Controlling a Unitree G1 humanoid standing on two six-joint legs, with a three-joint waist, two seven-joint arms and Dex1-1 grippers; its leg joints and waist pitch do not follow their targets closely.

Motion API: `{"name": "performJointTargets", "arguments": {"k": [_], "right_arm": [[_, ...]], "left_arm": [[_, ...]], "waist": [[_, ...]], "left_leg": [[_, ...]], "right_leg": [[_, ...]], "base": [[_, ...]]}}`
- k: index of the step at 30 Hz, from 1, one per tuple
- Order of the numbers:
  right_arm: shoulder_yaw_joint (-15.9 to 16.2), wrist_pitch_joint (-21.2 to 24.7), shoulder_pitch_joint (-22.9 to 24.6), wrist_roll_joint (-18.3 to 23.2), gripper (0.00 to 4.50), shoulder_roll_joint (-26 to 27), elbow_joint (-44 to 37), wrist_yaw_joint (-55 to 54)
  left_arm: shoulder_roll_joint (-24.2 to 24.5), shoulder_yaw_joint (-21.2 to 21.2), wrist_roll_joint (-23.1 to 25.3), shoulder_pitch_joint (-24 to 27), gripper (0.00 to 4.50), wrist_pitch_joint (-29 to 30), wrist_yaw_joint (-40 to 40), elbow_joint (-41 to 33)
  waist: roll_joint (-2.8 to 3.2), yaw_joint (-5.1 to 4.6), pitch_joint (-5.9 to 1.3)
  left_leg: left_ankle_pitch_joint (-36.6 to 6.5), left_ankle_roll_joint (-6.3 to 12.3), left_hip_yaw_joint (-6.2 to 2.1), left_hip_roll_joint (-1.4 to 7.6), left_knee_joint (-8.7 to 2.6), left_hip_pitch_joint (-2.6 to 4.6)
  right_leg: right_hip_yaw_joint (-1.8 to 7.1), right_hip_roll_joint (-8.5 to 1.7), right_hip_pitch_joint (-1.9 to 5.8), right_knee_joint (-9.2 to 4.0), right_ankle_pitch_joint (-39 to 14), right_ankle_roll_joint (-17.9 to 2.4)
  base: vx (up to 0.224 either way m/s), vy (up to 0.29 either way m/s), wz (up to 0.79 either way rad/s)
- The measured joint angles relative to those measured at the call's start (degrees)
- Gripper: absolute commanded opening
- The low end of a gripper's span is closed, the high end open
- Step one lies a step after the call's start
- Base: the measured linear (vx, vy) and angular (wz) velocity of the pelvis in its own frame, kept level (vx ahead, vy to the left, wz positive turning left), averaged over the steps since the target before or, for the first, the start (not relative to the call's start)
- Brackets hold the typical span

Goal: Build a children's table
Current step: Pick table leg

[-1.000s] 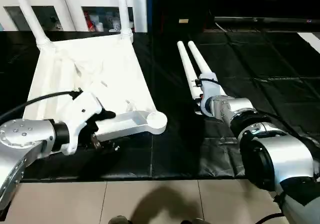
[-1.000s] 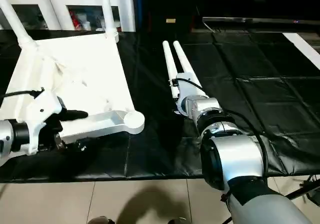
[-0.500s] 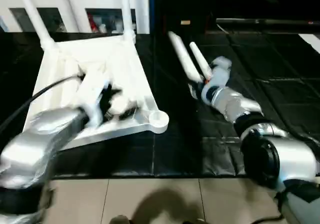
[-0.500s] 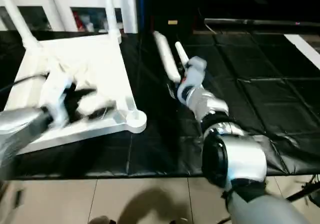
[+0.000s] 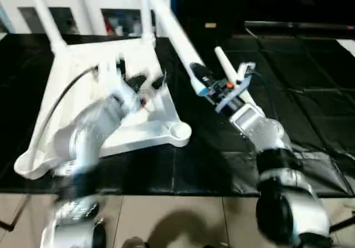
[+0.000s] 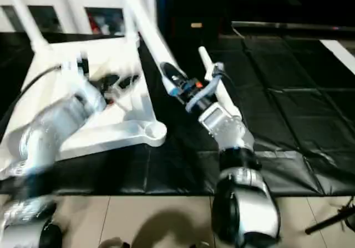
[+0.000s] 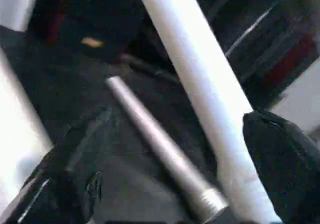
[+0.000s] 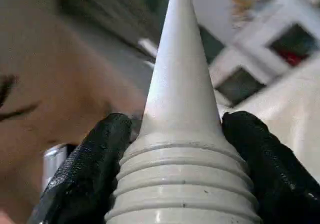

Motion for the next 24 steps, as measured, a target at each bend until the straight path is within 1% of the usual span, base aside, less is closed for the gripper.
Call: {"name": "performJointTargets", "arguments": {"k": [2,5,9,10,12,13,14,16,20,21,22,24], "right_arm": [[2.04,1.84,2.24,1.02,2.81,0.58,-3.15,1.59],[4.00,2.86,4.01,0.84,2.81,0.47,-5.60,2.00],[6.26,3.19,5.55,0.23,2.81,0.48,-9.41,1.92],[6.84,3.32,6.00,0.07,2.81,0.49,-10.06,1.90],[7.97,3.43,6.70,-1.10,2.81,0.49,-10.83,1.81],[8.64,3.42,6.89,-1.66,2.81,0.37,-10.98,1.71],[9.83,3.08,7.20,-2.77,2.81,-0.07,-11.50,1.53],[11.14,2.34,7.23,-4.12,2.81,-0.39,-11.81,1.27],[13.11,0.70,7.22,-6.17,2.81,-0.56,-11.97,0.21],[13.60,0.05,7.22,-6.70,2.81,-0.54,-11.97,-0.42],[13.88,-0.23,7.23,-6.84,2.81,-0.55,-11.98,-0.75],[14.57,-0.55,7.50,-7.87,2.80,-0.68,-12.91,-1.53]], "left_arm": [[-0.84,2.88,-3.07,-3.03,4.50,-0.74,1.26,3.10],[-1.69,5.53,-5.73,-5.70,4.50,-1.67,3.07,6.06],[-2.52,8.13,-7.98,-6.19,4.50,-1.70,3.89,7.23],[-2.62,8.78,-8.94,-6.31,4.21,-1.51,4.11,7.29],[-2.64,10.24,-10.78,-6.69,4.14,-1.20,4.55,7.25],[-2.62,10.41,-11.37,-6.79,4.02,-1.09,4.66,7.22],[-2.70,10.72,-12.35,-6.93,4.02,-0.91,5.34,7.20],[-2.77,11.45,-13.21,-7.00,3.72,-0.76,6.40,7.21],[-2.62,11.86,-13.39,-7.00,3.64,-0.70,7.73,7.43],[-2.67,11.85,-13.38,-7.00,3.54,-0.63,7.93,7.48],[-2.73,11.85,-13.38,-7.00,3.29,-0.55,8.06,7.49],[-2.80,11.85,-13.38,-7.00,3.25,-0.29,8.38,7.68]], "waist": [[0.15,0.01,-0.09],[0.36,0.04,-0.22],[0.52,0.20,-0.30],[0.52,0.25,-0.30],[0.52,0.30,-0.30],[0.52,0.32,-0.30],[0.52,0.36,-0.30],[0.52,0.37,-0.31],[0.53,0.41,-0.31],[0.54,0.42,-0.31],[0.54,0.43,-0.32],[0.60,0.43,-0.35]], "left_leg": [[0.02,-0.04,0.00,-0.01,-0.01,-0.02],[0.04,-0.07,-0.01,-0.02,-0.03,-0.10],[0.05,-0.08,-0.05,-0.01,-0.03,-0.13],[0.05,-0.08,-0.06,-0.02,-0.03,-0.13],[0.05,-0.07,-0.07,-0.02,-0.02,-0.15],[0.05,-0.07,-0.07,-0.02,-0.02,-0.14],[0.05,-0.07,-0.08,-0.02,-0.02,-0.13],[0.05,-0.07,-0.09,-0.02,-0.02,-0.14],[0.05,-0.07,-0.09,-0.02,-0.02,-0.21],[0.05,-0.06,-0.09,-0.02,-0.02,-0.25],[0.05,-0.06,-0.09,-0.02,-0.02,-0.28],[0.06,-0.05,-0.11,-0.02,-0.02,-0.35]], "right_leg": [[0.02,0.00,0.02,0.00,0.07,0.04],[0.01,0.00,0.03,-0.04,0.12,0.08],[-0.04,0.00,0.02,-0.08,0.14,0.13],[-0.04,0.00,0.02,-0.09,0.14,0.13],[-0.04,0.00,0.02,-0.14,0.16,0.13],[-0.04,0.00,0.02,-0.18,0.17,0.15],[-0.06,0.00,0.02,-0.25,0.22,0.19],[-0.06,0.00,0.03,-0.32,0.26,0.22],[-0.07,0.00,0.03,-0.45,0.32,0.28],[-0.07,0.00,0.02,-0.51,0.34,0.30],[-0.07,0.00,0.02,-0.54,0.35,0.31],[-0.08,0.00,0.02,-0.62,0.38,0.34]], "base": [[0.000,0.000,0.00],[0.000,0.000,0.00],[0.000,0.000,0.00],[0.000,0.000,0.00],[0.000,0.000,0.00],[0.000,0.000,0.00],[0.000,0.000,0.00],[0.000,0.000,0.00],[0.000,0.000,0.00],[0.000,0.000,0.00],[0.000,0.000,0.00],[0.000,0.000,0.00]]}}
